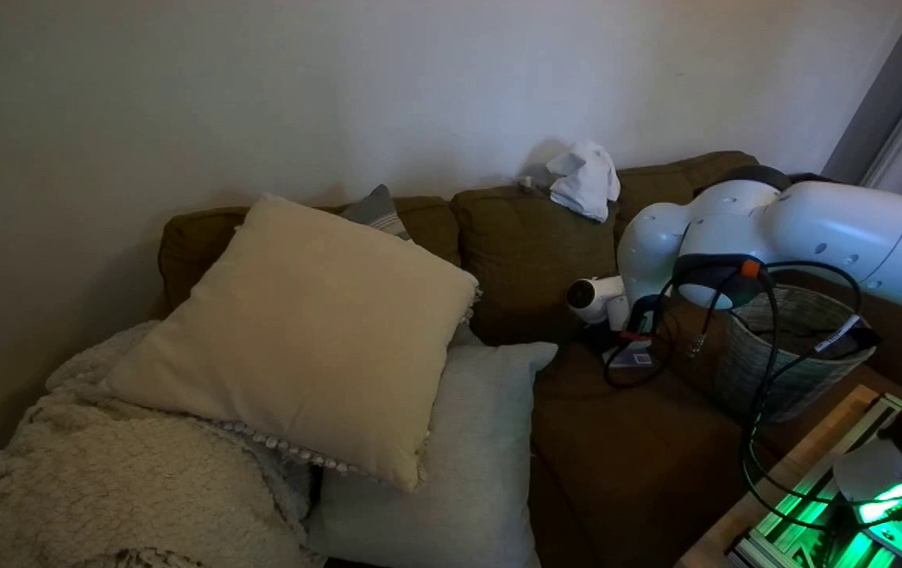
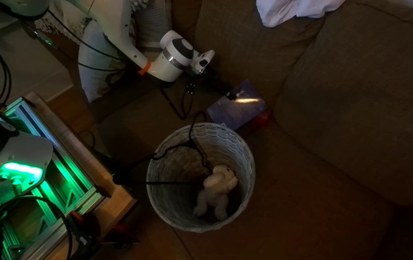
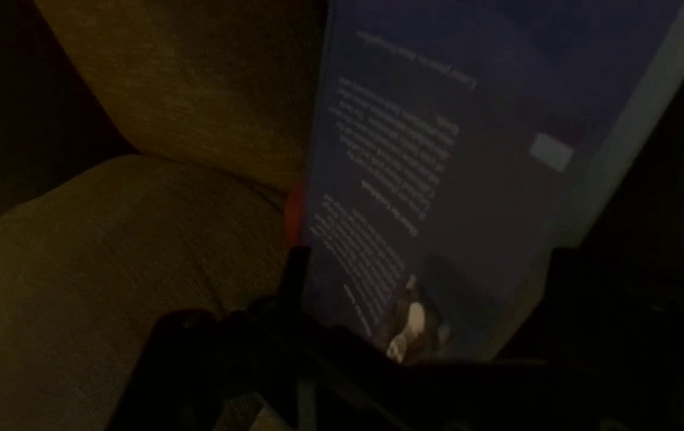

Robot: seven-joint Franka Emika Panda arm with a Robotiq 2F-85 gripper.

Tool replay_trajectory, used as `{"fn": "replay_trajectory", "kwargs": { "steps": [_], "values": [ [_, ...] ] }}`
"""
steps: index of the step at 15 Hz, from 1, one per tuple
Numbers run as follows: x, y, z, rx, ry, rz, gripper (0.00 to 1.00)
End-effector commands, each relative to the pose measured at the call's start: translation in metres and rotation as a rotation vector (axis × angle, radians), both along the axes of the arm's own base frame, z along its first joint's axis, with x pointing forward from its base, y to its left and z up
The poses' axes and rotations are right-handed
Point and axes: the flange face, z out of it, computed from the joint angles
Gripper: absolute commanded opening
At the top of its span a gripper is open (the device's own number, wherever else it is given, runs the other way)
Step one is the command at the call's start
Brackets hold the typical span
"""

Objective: Put the book in the basket

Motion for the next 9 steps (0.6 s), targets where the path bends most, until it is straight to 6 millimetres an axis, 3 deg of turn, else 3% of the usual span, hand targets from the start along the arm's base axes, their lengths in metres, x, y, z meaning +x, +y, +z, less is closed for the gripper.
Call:
{"fn": "replay_trajectory", "kwargs": {
  "steps": [1,6,9],
  "values": [
    [0.007,0.012,-0.004,0.024,-0.016,0.014,1.0],
    [0.017,0.045,0.002,0.061,-0.05,0.081,1.0],
    [0.021,0.048,-0.004,0.048,-0.035,0.081,1.0]
  ]
}}
